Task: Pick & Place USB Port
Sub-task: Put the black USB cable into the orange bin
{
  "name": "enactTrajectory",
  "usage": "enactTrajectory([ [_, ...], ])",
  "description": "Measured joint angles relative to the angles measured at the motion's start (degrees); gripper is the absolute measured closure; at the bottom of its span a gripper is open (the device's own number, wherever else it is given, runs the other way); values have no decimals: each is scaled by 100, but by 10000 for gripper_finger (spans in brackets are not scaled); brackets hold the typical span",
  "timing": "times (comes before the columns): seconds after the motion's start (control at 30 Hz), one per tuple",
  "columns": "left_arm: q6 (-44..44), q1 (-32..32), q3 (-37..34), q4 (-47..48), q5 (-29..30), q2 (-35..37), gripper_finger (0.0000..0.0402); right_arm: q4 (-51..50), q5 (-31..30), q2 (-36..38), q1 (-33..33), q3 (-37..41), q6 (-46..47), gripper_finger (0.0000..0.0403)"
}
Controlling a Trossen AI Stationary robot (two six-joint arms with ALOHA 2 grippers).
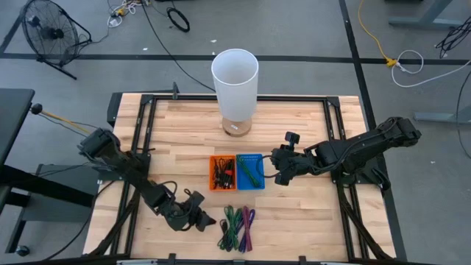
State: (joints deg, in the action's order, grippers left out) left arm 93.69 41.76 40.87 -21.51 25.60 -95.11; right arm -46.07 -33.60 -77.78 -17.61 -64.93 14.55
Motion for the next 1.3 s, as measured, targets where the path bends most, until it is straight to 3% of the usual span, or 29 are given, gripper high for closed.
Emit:
enactTrajectory([
  [0.33, 1178, 0, 3, -617, -1226, -815, 335, 3, 1, 0, 0, 0, -171, 294],
  [0.5, 1249, -45, 3, -667, -1226, -855, 323, 1, -1, 0, 0, 0, -175, 294],
  [0.97, 1522, -126, 96, -689, -979, -859, 223, -43, 1, 0, 0, 0, -236, 294],
  [1.1, 1517, -186, 398, -691, -1114, -1135, 210, -40, 0, 0, 0, 0, -234, 294],
  [1.3, 1289, -335, 952, -756, -1773, -1658, 210, -23, 2, 0, 0, 0, -229, 294],
])
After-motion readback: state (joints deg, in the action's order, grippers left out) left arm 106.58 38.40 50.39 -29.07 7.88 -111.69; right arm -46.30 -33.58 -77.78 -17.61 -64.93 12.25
